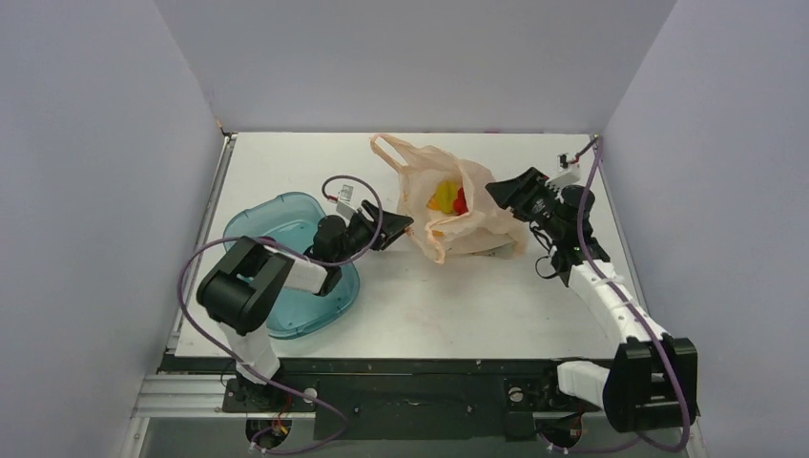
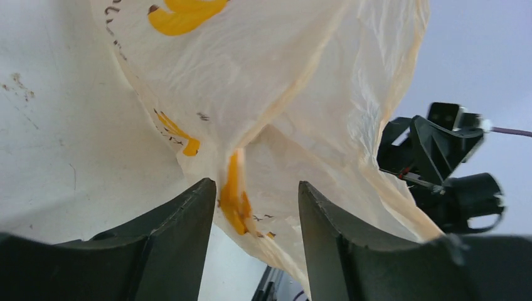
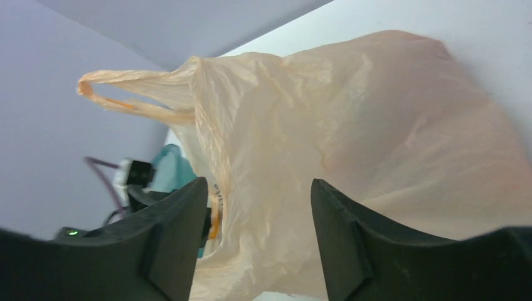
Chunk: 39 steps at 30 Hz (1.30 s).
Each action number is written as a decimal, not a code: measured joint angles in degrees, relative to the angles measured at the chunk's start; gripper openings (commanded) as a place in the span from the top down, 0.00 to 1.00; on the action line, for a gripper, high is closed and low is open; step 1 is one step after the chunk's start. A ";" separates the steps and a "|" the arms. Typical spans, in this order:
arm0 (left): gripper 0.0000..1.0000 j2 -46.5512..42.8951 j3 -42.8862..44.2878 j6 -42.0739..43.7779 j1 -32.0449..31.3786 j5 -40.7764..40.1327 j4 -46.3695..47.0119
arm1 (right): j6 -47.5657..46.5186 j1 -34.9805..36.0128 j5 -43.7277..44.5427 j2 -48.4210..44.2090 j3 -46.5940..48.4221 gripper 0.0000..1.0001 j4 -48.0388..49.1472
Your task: Take the fake fruits out of the plastic bag
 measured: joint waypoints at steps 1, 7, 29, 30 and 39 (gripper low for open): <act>0.51 -2.71 0.00 1.90 -0.04 -0.63 -3.85 | -3.58 1.03 3.34 -2.08 2.45 0.37 -6.25; 0.50 -19.82 2.16 13.99 -2.34 -8.92 -27.52 | -14.45 11.17 24.15 -11.54 10.34 0.13 -33.99; 0.34 -11.39 28.39 37.62 -0.28 -15.32 -53.81 | 10.45 44.50 59.21 1.36 30.49 0.09 -63.36; 0.34 -9.99 29.49 37.62 -0.04 -14.93 -53.88 | 11.17 44.89 59.95 2.08 30.42 0.09 -63.47; 0.73 -2.84 34.73 32.63 4.42 -6.54 -47.30 | 12.33 45.46 64.81 3.96 24.46 0.53 -57.40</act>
